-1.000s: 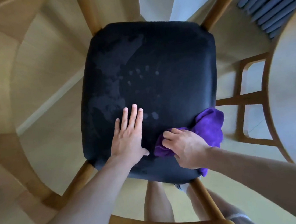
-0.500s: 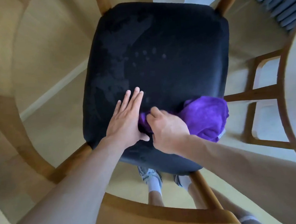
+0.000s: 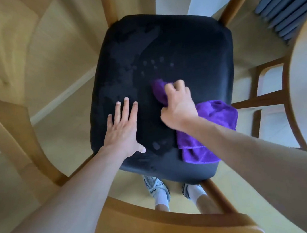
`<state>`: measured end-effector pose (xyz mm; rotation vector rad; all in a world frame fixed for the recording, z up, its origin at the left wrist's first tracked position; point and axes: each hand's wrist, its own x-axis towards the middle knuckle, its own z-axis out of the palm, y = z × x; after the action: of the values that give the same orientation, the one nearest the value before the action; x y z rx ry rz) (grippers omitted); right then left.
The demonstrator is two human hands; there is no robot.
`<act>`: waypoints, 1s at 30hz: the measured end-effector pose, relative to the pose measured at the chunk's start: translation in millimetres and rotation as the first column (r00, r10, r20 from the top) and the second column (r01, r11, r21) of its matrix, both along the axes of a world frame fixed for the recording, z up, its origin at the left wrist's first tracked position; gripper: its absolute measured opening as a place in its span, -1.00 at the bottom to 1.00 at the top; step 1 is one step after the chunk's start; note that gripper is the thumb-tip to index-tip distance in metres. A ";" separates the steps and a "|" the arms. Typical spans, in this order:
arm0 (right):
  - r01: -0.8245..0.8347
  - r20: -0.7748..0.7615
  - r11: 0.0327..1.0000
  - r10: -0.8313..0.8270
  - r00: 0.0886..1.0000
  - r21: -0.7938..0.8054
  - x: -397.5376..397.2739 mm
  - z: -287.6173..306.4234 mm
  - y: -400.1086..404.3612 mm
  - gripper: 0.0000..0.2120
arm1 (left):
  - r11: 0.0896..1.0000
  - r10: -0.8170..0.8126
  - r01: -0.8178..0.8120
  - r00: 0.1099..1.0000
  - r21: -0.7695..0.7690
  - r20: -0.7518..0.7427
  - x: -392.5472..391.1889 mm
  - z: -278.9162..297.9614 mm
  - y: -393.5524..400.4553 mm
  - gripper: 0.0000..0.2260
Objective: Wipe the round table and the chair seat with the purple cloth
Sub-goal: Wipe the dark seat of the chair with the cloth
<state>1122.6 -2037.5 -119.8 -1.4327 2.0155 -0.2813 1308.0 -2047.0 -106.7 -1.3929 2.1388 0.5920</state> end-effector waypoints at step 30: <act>-0.305 -0.090 0.951 0.301 0.949 -0.039 41.4 -4.0 8.8 -0.65 | 0.998 -0.055 0.055 0.998 -0.001 0.022 2.7 9.3 -7.9 0.27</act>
<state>1164.0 -2028.7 -123.7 -1.7869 1.8268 -0.1439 1310.7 -2054.9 -97.4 -1.3306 2.1534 0.5519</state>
